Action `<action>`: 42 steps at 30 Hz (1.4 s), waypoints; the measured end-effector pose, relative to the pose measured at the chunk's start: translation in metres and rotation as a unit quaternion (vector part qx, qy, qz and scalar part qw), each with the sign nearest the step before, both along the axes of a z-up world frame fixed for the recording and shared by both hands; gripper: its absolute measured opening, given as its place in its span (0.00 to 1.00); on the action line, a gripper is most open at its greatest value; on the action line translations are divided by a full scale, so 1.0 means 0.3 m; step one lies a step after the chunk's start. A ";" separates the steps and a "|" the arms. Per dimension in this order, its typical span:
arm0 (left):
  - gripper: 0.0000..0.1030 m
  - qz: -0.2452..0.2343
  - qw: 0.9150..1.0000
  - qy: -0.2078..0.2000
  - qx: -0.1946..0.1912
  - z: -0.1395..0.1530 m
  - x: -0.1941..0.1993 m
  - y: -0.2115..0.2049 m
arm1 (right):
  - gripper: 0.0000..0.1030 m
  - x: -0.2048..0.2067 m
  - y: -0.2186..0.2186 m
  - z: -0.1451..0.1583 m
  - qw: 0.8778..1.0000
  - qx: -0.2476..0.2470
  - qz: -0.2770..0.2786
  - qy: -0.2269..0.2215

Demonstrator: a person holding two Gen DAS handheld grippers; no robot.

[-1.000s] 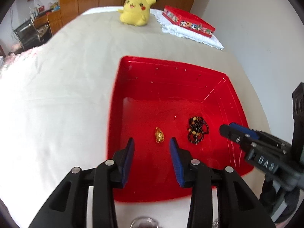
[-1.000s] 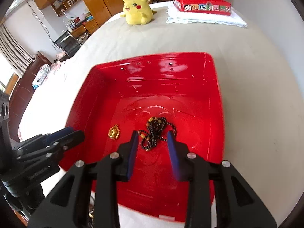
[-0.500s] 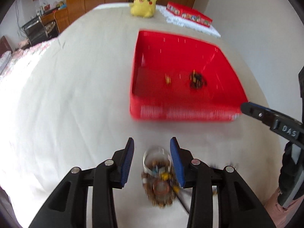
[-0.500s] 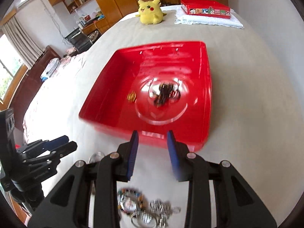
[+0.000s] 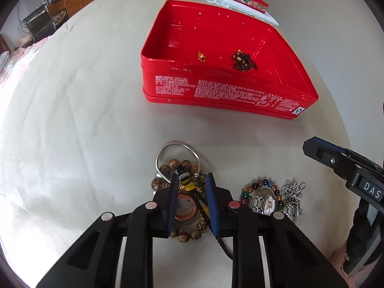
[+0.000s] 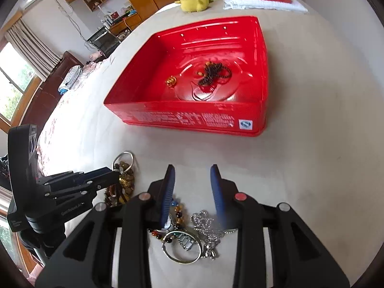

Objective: Organize jewelry
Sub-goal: 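Grasp the black-cord keychain with the left tool while the right tool approaches the silver watch, then grasp the silver watch with the right tool while the left tool holds the keychain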

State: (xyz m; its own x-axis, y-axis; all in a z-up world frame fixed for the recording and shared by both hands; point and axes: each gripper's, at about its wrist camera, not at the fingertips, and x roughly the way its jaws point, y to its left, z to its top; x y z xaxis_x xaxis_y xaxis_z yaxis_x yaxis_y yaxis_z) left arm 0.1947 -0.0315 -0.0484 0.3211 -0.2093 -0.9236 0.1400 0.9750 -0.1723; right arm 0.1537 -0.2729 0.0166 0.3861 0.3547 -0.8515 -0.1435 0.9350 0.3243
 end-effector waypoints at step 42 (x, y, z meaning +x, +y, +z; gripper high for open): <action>0.09 -0.026 0.996 -0.060 -0.068 0.097 -0.066 0.085 | 0.28 -0.092 0.170 -0.089 0.992 0.021 0.097 0.073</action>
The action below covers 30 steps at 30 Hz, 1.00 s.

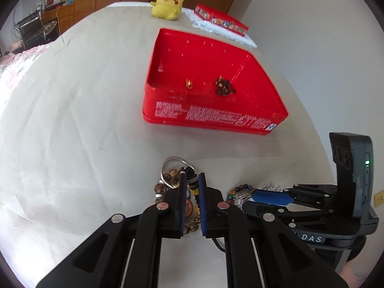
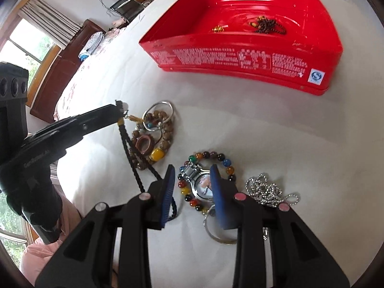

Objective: Organize jewelry
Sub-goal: 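Grasp the silver watch with the right tool while the left tool holds the keychain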

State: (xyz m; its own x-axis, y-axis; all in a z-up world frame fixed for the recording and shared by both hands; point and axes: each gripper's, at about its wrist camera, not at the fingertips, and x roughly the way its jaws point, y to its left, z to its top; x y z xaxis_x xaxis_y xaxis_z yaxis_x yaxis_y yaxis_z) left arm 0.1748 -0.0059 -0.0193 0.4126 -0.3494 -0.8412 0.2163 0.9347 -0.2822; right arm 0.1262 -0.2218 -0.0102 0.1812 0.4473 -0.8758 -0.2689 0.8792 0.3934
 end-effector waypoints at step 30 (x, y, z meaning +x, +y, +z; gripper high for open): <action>0.09 -0.019 0.999 0.025 -0.002 -0.061 0.016 -0.012 | 0.33 0.002 0.009 -0.021 0.998 -0.018 0.049 -0.018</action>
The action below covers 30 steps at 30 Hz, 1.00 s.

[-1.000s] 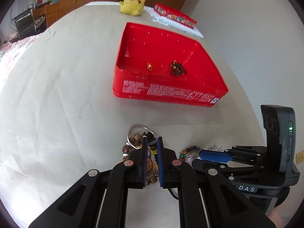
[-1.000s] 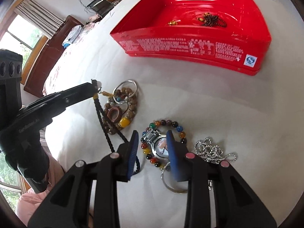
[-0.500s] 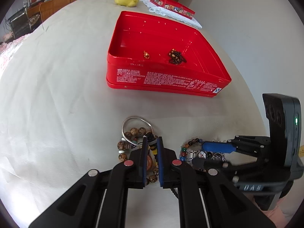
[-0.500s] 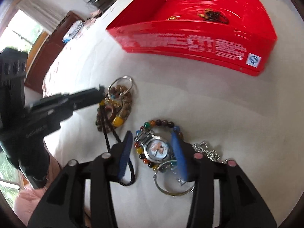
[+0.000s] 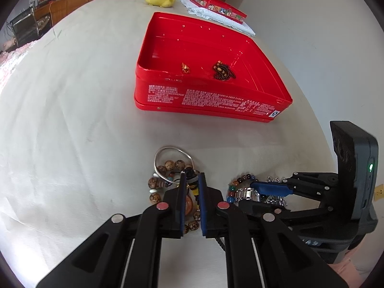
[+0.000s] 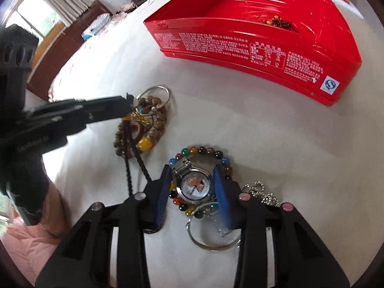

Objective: Organize jewelry
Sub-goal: 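Grasp the silver watch with the right tool while the left tool holds the keychain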

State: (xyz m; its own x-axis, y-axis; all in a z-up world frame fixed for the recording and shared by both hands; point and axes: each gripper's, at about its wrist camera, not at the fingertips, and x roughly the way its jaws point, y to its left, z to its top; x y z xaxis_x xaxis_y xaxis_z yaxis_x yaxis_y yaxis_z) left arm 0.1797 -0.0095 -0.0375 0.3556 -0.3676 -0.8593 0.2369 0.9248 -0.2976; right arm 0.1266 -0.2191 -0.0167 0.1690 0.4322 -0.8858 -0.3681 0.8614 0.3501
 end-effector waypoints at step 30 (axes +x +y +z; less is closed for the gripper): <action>0.09 -0.003 1.000 -0.017 -0.009 0.012 -0.006 -0.019 | 0.33 0.081 -0.142 0.084 0.988 0.114 -0.102 -0.027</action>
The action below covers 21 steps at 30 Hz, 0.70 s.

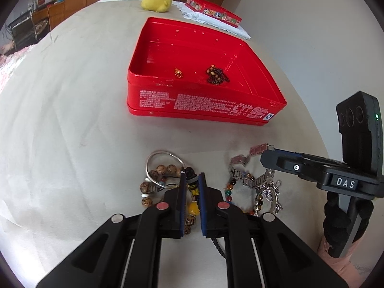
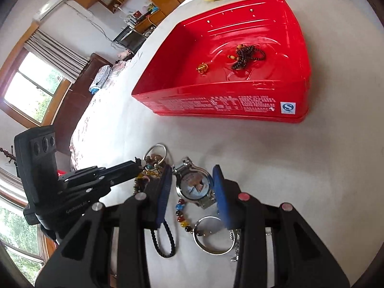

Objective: Organize jewelry
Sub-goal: 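Grasp the silver watch with the right tool while the left tool holds the keychain, then carry the keychain and watch into the red box and open both tools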

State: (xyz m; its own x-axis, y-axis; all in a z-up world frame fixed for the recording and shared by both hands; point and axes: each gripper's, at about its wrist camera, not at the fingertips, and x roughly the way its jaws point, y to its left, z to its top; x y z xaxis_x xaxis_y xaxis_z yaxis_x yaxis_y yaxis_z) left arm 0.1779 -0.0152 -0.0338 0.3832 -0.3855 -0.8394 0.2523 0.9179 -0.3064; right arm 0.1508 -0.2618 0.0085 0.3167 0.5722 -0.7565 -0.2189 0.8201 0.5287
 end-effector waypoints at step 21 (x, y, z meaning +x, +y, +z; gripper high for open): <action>0.09 0.001 0.999 -0.041 -0.005 0.147 -0.012 -0.013 | 0.32 -0.023 -0.031 0.138 0.999 0.007 -0.008 -0.031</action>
State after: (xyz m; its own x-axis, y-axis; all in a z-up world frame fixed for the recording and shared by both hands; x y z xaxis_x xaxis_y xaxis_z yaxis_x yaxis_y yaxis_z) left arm 0.1743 -0.0191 0.0101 0.4513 -0.3926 -0.8014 0.2745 0.9155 -0.2940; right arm 0.1439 -0.2711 0.0499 0.3721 0.5767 -0.7273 -0.2379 0.8167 0.5258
